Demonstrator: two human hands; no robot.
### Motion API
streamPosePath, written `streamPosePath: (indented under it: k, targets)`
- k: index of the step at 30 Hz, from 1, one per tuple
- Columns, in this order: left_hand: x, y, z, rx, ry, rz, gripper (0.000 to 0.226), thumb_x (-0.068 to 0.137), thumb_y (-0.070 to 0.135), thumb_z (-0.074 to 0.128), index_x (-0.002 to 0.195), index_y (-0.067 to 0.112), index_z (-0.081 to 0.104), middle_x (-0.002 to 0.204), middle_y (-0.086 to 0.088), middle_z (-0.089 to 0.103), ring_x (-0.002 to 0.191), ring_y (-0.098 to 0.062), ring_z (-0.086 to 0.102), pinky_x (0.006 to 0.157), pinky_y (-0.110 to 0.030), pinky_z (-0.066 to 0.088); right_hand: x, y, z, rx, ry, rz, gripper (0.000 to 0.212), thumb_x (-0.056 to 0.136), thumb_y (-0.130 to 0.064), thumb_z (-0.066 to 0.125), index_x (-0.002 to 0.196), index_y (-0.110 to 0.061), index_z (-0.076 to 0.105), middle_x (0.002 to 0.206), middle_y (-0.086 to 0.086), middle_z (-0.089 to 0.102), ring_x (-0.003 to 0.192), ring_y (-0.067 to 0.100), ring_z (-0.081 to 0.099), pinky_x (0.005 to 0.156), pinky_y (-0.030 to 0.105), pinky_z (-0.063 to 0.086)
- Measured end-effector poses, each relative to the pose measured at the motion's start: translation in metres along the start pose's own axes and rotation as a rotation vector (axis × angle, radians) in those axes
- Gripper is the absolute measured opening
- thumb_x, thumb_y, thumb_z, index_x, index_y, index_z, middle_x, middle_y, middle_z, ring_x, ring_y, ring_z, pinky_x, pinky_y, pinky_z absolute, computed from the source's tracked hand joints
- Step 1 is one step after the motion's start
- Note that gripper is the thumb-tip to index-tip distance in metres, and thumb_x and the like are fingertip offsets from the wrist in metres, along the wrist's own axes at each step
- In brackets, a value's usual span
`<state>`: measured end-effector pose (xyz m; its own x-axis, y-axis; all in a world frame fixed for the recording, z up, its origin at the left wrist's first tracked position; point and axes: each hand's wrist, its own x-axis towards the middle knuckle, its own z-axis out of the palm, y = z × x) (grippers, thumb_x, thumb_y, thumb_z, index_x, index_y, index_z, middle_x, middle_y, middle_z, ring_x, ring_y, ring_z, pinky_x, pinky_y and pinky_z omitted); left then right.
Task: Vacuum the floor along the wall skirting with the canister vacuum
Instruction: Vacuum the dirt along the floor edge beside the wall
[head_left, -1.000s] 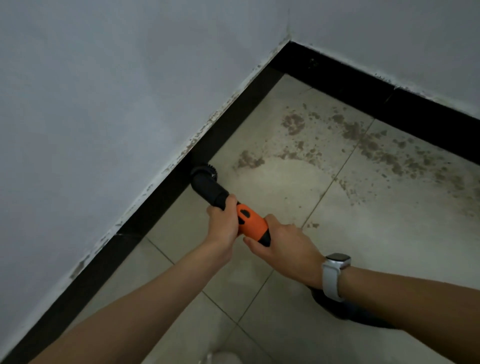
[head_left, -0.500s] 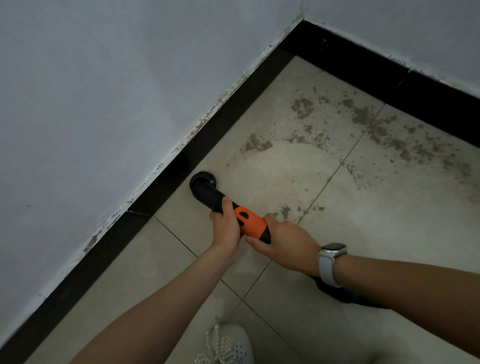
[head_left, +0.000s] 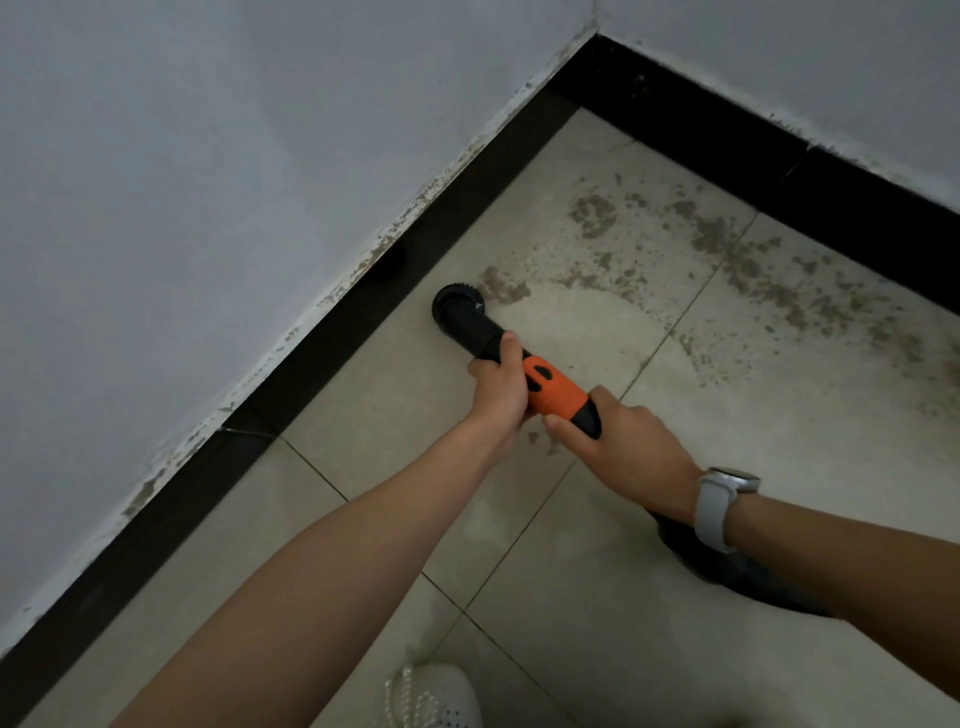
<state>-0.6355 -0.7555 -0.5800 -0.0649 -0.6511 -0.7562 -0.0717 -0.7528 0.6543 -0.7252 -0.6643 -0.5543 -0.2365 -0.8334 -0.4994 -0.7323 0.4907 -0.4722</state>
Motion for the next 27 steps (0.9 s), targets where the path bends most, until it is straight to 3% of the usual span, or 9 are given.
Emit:
streamPosePath:
  k: [3, 7, 12, 16, 18, 20, 22, 24, 27]
  targets:
    - [0.006, 0.009, 0.017, 0.059, -0.042, 0.004, 0.05, 0.1, 0.041, 0.036, 0.133, 0.006, 0.024, 0.122, -0.019, 0.053, 0.107, -0.032, 0.057, 0.094, -0.049, 0.05, 0.008, 0.008, -0.01, 0.08, 0.008, 0.028, 0.043, 0.089, -0.059, 0.046, 0.091, -0.016, 0.045, 0.068, 0.001, 0.056, 0.056, 0.019, 0.055, 0.052, 0.032, 0.044]
    - [0.015, 0.022, 0.036, 0.093, -0.08, 0.015, 0.053, 0.1, 0.042, 0.036, 0.135, 0.004, 0.023, 0.122, -0.016, 0.051, 0.107, -0.03, 0.057, 0.088, -0.044, 0.052, 0.021, 0.015, -0.023, 0.168, 0.007, 0.048, 0.042, 0.089, -0.059, 0.046, 0.088, -0.017, 0.045, 0.071, 0.005, 0.06, 0.059, 0.026, 0.062, 0.062, 0.042, 0.055]
    - [0.026, 0.038, 0.058, 0.197, -0.127, 0.026, 0.057, 0.1, 0.044, 0.034, 0.139, 0.004, 0.024, 0.129, -0.017, 0.05, 0.112, -0.031, 0.055, 0.094, -0.046, 0.05, 0.036, 0.023, -0.035, 0.232, 0.044, 0.076, 0.039, 0.09, -0.057, 0.046, 0.085, -0.018, 0.044, 0.068, 0.007, 0.061, 0.054, 0.026, 0.063, 0.056, 0.039, 0.056]
    - [0.036, 0.049, 0.069, 0.282, -0.175, 0.078, 0.045, 0.098, 0.047, 0.037, 0.122, 0.009, 0.037, 0.107, -0.006, 0.057, 0.097, -0.021, 0.058, 0.073, -0.032, 0.053, 0.049, 0.029, -0.047, 0.269, 0.084, 0.09, 0.039, 0.091, -0.054, 0.047, 0.085, -0.015, 0.045, 0.068, 0.01, 0.061, 0.052, 0.029, 0.063, 0.051, 0.036, 0.054]
    - [0.044, 0.048, 0.068, 0.38, -0.13, 0.169, 0.046, 0.097, 0.047, 0.04, 0.125, 0.011, 0.043, 0.108, -0.006, 0.06, 0.096, -0.021, 0.059, 0.077, -0.032, 0.05, 0.054, 0.032, -0.053, 0.286, 0.108, 0.105, 0.04, 0.092, -0.053, 0.047, 0.088, -0.013, 0.047, 0.067, 0.01, 0.06, 0.052, 0.031, 0.063, 0.05, 0.036, 0.054]
    - [0.053, 0.04, 0.057, 0.596, 0.005, 0.293, 0.046, 0.096, 0.043, 0.044, 0.13, 0.012, 0.045, 0.126, -0.009, 0.054, 0.114, -0.026, 0.052, 0.096, -0.036, 0.043, 0.061, 0.035, -0.059, 0.307, 0.141, 0.129, 0.041, 0.092, -0.052, 0.048, 0.09, -0.012, 0.049, 0.066, 0.009, 0.06, 0.051, 0.03, 0.063, 0.05, 0.035, 0.053]
    - [0.054, 0.027, 0.035, 0.897, 0.172, 0.396, 0.048, 0.094, 0.039, 0.049, 0.135, 0.014, 0.043, 0.138, -0.011, 0.042, 0.126, -0.029, 0.039, 0.102, -0.038, 0.032, 0.069, 0.039, -0.068, 0.324, 0.179, 0.158, 0.041, 0.091, -0.053, 0.048, 0.091, -0.012, 0.049, 0.066, 0.008, 0.06, 0.051, 0.028, 0.063, 0.05, 0.034, 0.053]
    - [0.052, 0.013, 0.008, 1.126, 0.264, 0.452, 0.057, 0.092, 0.042, 0.052, 0.14, 0.017, 0.035, 0.145, -0.012, 0.03, 0.132, -0.03, 0.027, 0.104, -0.042, 0.026, 0.078, 0.042, -0.075, 0.347, 0.207, 0.187, 0.043, 0.092, -0.054, 0.047, 0.093, -0.011, 0.049, 0.068, 0.009, 0.06, 0.051, 0.028, 0.062, 0.05, 0.033, 0.053]
    - [0.054, -0.004, -0.024, 1.294, 0.286, 0.366, 0.083, 0.087, 0.053, 0.054, 0.15, 0.018, 0.013, 0.156, -0.011, 0.006, 0.143, -0.028, 0.005, 0.112, -0.048, 0.013, 0.089, 0.046, -0.086, 0.398, 0.244, 0.217, 0.046, 0.092, -0.054, 0.045, 0.097, -0.008, 0.049, 0.068, 0.011, 0.06, 0.05, 0.028, 0.061, 0.054, 0.039, 0.056]
